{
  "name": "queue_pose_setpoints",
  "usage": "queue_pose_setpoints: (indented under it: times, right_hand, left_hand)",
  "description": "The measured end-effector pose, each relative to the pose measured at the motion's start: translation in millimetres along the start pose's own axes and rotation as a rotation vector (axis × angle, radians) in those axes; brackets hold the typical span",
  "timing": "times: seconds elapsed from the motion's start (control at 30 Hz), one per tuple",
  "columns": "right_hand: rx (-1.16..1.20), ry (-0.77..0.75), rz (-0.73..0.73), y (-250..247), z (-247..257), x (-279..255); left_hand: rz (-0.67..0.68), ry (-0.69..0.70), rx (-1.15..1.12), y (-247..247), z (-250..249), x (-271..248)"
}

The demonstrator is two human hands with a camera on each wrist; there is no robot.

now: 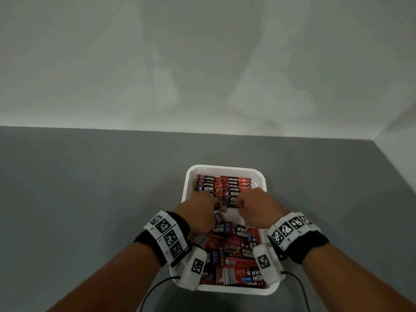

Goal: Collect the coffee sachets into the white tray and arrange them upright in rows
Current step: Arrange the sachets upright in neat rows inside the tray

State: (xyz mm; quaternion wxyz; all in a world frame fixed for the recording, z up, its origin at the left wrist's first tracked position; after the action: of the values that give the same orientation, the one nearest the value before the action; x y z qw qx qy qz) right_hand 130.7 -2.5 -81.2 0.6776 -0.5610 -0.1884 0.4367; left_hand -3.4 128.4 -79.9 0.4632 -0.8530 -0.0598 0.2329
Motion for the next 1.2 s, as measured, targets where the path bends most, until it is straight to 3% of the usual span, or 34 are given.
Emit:
queue_pose_setpoints:
  times: [0.17,0.33,0.7,0.8,0.9,1.03,1.1,1.2]
  right_hand:
    - [-0.121,-0.106,0.093,16.1,-4.1,-11.2]
    - [-0.257,-0.208,0.109,26.0,-4.5,-12.8]
    - [-0.225,-0.172,0.113,25.7,-2.8,-9.7]
    - [-0.04,-0.14,0.114,19.8,-2.5,-8.4]
    - [0.241,-0.118,-0.018,5.3,1.4,-6.1]
    - [0.757,0.026,-0.061,-16.8,20.4,-12.1]
    - [0.962,0.07,-0.082,-20.7,28.7,-14.7]
    - [1.056,0.104,-0.181,-27.0,31.4,-16.7]
  left_hand:
    - [0.092,0.053,0.375,23.3,4.1,15.4]
    - [0.097,-0.014,0.352,23.2,4.1,9.5]
    - [0.061,-0.061,0.249,18.9,6.0,7.4]
    - [-0.088,-0.093,-0.045,3.8,-1.9,1.7]
    - [-0.288,-0.163,-0.508,-11.0,-6.0,-1.4]
    - [-0.374,-0.219,-1.188,-19.4,-20.6,-9.5]
    - [-0.39,-0.199,-1.384,-23.9,-30.6,-14.8]
    - [-0.411,-0.147,-1.514,-24.2,-35.1,-16.0]
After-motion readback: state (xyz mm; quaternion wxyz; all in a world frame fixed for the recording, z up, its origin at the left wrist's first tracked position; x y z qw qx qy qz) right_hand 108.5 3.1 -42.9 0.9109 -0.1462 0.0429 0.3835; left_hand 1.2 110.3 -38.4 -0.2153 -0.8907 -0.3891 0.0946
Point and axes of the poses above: each hand's wrist, its own x-axis towards the middle knuckle, its own y-axis out of the palm, z = x × y, the point moved 2 cm from there along x, towards the middle knuckle, and after that the axes turned 8 degrees about -z, right-handed, at the moved point
